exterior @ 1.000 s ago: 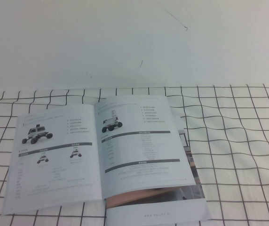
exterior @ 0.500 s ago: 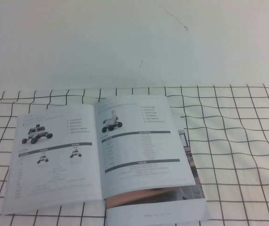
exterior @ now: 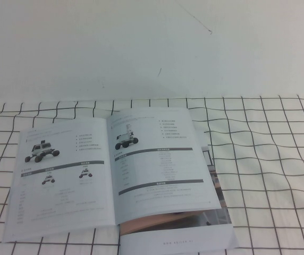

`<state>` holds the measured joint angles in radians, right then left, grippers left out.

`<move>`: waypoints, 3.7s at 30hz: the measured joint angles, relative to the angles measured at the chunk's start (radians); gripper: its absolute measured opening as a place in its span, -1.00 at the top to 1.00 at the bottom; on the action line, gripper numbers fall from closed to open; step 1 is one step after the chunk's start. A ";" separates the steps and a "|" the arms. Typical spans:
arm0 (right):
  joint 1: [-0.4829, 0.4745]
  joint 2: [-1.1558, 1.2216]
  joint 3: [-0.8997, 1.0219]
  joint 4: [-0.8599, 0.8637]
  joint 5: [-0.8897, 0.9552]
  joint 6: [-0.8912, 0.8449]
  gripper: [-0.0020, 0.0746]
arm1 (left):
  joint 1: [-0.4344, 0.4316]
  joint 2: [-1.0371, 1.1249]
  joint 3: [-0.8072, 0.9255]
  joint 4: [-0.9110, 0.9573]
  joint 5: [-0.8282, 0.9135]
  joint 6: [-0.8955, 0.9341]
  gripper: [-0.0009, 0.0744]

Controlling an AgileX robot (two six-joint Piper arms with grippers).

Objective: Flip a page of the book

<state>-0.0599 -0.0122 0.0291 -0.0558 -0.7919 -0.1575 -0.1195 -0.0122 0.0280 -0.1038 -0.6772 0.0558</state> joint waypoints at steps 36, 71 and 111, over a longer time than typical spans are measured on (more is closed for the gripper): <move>0.000 0.864 -0.768 0.518 1.607 -0.480 0.95 | 0.000 0.852 -0.628 -0.345 1.164 0.153 0.98; 0.469 1.434 -0.982 0.767 1.550 -0.680 0.95 | 0.000 1.245 -0.789 -0.768 1.218 0.682 0.98; 0.549 1.855 -1.307 0.778 1.349 -0.558 -0.18 | 0.000 1.582 -0.792 -0.826 0.970 0.454 0.98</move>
<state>0.4890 1.8429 -1.2777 0.7220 0.5568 -0.7156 -0.1195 1.5697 -0.7635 -0.9298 0.2930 0.5101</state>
